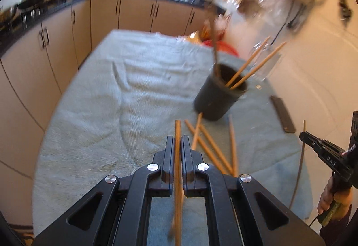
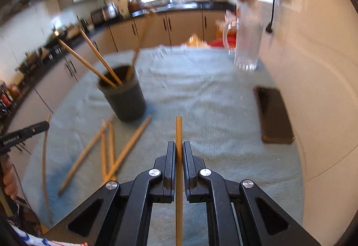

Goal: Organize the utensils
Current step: 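Lift both chopsticks upright and carry them toward the black holder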

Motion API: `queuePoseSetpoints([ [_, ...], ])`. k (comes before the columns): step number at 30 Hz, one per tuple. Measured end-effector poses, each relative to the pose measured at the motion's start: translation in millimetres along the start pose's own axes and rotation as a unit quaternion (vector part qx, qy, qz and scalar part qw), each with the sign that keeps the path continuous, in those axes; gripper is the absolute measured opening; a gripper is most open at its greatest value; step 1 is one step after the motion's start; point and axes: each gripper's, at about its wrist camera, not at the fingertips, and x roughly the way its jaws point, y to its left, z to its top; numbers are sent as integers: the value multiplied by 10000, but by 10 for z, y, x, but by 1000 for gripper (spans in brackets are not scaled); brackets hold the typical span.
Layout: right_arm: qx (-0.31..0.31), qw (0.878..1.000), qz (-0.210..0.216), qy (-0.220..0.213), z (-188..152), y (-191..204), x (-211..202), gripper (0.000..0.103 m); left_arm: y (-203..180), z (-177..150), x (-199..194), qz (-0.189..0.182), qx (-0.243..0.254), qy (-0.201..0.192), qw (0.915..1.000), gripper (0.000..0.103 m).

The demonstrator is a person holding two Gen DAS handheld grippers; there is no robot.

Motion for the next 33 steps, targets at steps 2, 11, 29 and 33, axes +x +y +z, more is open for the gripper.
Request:
queuePoseSetpoints([
  [2, -9, 9997, 49, -245, 2, 43, -186, 6, -59, -51, -214, -56, 65, -241, 9997, 5],
  [11, -227, 9966, 231, -753, -106, 333, -603, 6, -315, -267, -787, -126, 279, -1147, 9929, 5],
  [29, -431, 9924, 408, -1082, -171, 481, -884, 6, -653, -450, -1259, -388, 844, -1657, 9818, 5],
  [33, -469, 9911, 419, -1170, -149, 520, -924, 6, -661, -392, -1241, -396, 810, -1642, 9823, 5],
])
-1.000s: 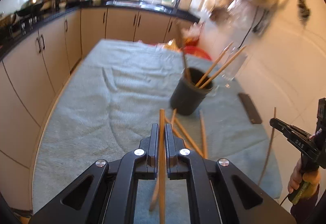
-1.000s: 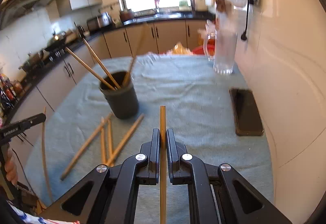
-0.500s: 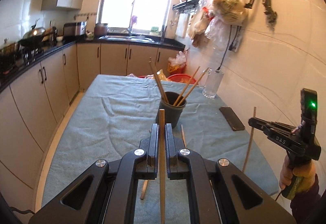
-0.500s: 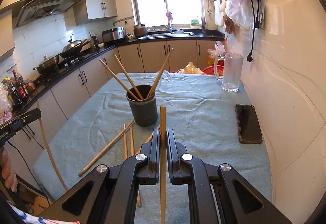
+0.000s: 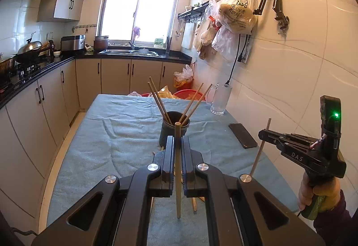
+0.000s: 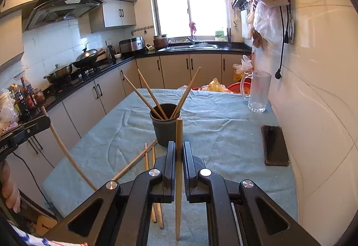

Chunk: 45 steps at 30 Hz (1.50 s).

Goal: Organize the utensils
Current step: 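Lift both chopsticks upright and carry them toward the black holder, then raise both upright chopsticks above the black holder's opening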

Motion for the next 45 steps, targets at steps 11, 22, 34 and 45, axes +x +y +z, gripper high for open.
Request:
queuePoseSetpoints([
  [11, 26, 9999, 91, -118, 198, -28, 37, 6, -24, 246, 65, -55, 25, -108, 9999, 5],
  [22, 46, 9984, 167, -542, 832, 5, 148, 6, -115, 884, 244, 62, 191, -633, 9978, 5],
  [34, 555, 9933, 345, -953, 1618, -64, 685, 6, -65, 1577, 1153, 360, -174, -767, 9963, 5],
  [45, 507, 9957, 104, -774, 1580, -91, 1367, 7, 211, 1516, 2020, 294, -718, -2, 9970, 5],
])
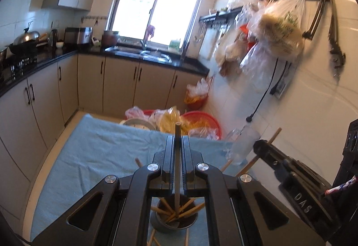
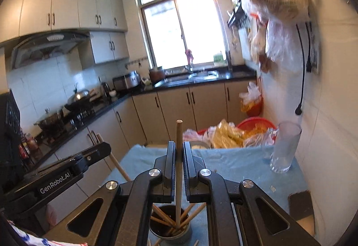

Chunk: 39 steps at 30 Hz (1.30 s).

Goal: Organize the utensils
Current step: 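Raise both upright chopsticks above the black holder's opening, then open the left gripper over the holder while the right gripper releases its chopstick, then grasp a wooden chopstick on the towel with the left gripper while the right gripper grasps another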

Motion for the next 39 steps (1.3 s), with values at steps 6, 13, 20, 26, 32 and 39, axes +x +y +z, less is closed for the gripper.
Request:
queuePoseSetpoints([
  [6, 82, 9996, -19, 262, -137, -79, 207, 7, 10, -104, -40, 17, 161, 12, 9999, 6],
  [13, 220, 9993, -36, 315, -131, -173, 221, 31, 31, -105, -322, -11, 124, -259, 9996, 42],
  [20, 214, 9996, -61, 146, -103, -163, -76, 40, 35, -142, -728, -32, 229, -451, 9987, 53],
  [26, 172, 9997, -139, 50, -220, -175, -456, 49, 105, -326, -1102, 42, 396, -571, 9976, 59],
  [32, 227, 9990, -239, 310, -613, -273, -691, 56, 269, -651, -1283, 305, 539, -334, 9975, 62],
  [39, 294, 9876, -212, 1527, -1379, -399, -443, 58, 541, -1301, -1028, 685, 617, 475, 9946, 62],
])
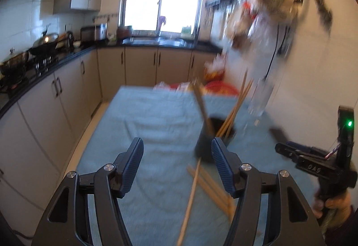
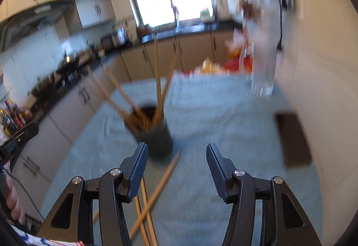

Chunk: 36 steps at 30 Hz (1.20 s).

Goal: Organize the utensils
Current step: 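Grasp a wooden chopstick on the towel with the left gripper while the right gripper grasps another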

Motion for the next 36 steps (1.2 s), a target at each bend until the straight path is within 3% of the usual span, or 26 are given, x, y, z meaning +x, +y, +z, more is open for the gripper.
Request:
queuePoseSetpoints([
  [7, -16, 9946, 266, 1003, -404, 25, 555, 58, -215, -607, 620, -30, 785, 1172, 9900, 60],
  [11, -83, 9916, 353, 1239, -495, 134, 756, 54, -288, -760, 904, -46, 977, 1607, 9822, 55],
  [19, -285, 9891, 144, 1439, -472, 357, 1122, 41, -318, -881, 1304, -237, 731, 2238, 9716, 24],
  [23, -239, 9876, -18, 1553, -457, 340, 1269, 24, -305, -869, 1315, -215, 577, 2230, 9729, 8],
  [27, -290, 9873, -57, 1559, -429, 303, 1272, 11, -198, -877, 1316, -320, 169, 2291, 9727, 7],
  [32, -505, 9855, -194, 1607, -486, 233, 1175, 8, 3, -926, 1215, -465, -489, 2505, 9658, 7],
  [36, -621, 9837, -289, 1662, -591, 70, 993, 8, 112, -1045, 1045, -553, -689, 2586, 9619, 7],
])
